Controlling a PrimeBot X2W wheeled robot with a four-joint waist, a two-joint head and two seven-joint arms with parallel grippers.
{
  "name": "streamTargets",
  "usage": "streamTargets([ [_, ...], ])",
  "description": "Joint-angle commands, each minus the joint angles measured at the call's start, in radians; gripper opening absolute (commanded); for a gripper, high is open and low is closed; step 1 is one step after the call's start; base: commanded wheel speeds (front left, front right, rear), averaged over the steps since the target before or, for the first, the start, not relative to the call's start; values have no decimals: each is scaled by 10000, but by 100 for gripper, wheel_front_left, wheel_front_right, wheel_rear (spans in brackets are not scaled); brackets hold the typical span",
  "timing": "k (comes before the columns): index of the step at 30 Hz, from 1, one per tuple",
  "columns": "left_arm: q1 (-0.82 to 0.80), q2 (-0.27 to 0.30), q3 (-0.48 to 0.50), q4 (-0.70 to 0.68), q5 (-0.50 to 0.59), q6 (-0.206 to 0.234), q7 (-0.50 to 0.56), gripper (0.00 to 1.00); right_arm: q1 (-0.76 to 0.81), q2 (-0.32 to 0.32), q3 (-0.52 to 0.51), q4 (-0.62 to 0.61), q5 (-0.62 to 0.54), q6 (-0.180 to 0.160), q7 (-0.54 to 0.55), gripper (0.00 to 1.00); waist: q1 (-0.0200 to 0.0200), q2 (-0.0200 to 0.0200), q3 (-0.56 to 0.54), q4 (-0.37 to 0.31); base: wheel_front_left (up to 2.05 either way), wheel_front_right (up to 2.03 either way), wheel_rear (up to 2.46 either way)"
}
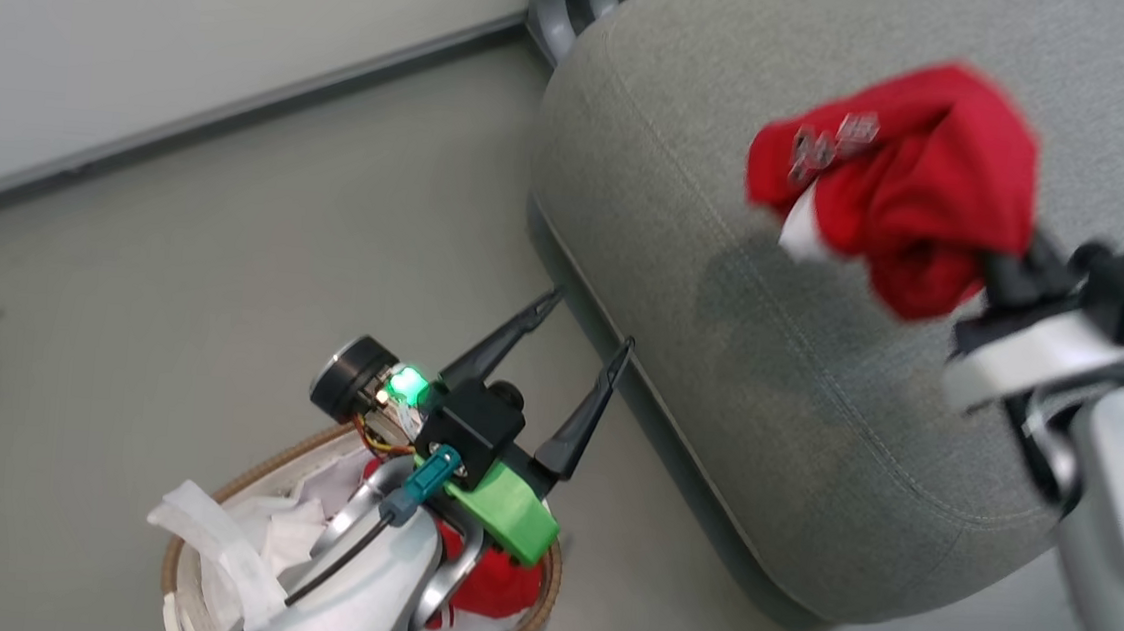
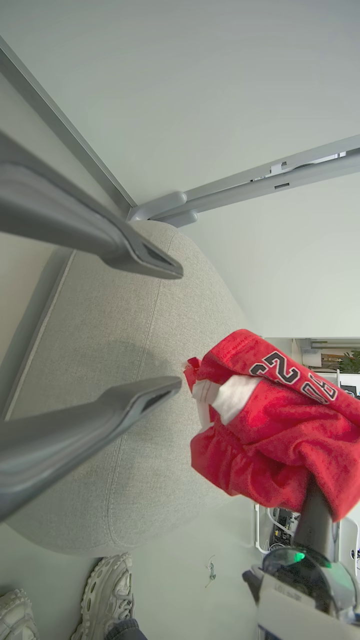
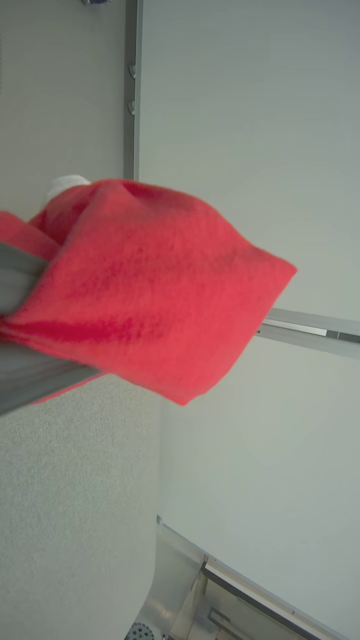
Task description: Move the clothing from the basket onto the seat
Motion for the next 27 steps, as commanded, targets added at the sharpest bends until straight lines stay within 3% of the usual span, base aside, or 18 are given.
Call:
streamTargets([
  [1,-339,189,17,-46,132,-35,7,100,-641,-225,-157,84,-167,-10,-48,0,0,23,1815,886,0,0,0],
  [8,-1357,778,-299,-319,187,-38,7,100,-3623,-1031,-1821,1185,-119,-8,-47,0,0,23,3616,1717,0,0,0],
  [14,-2015,1145,-491,-439,197,-40,7,100,-5484,-1513,-2398,2501,-443,-10,-47,0,0,23,4716,2274,0,0,0],
  [19,-2321,1249,-462,-544,216,-41,7,100,-6228,-1664,-3105,3584,-775,-10,-47,0,0,23,5452,2704,0,0,0],
  [27,-2124,1323,-147,-510,247,-41,7,100,-6214,-1483,-5310,5318,-1972,-10,-47,0,0,23,5876,3048,0,0,0],
])
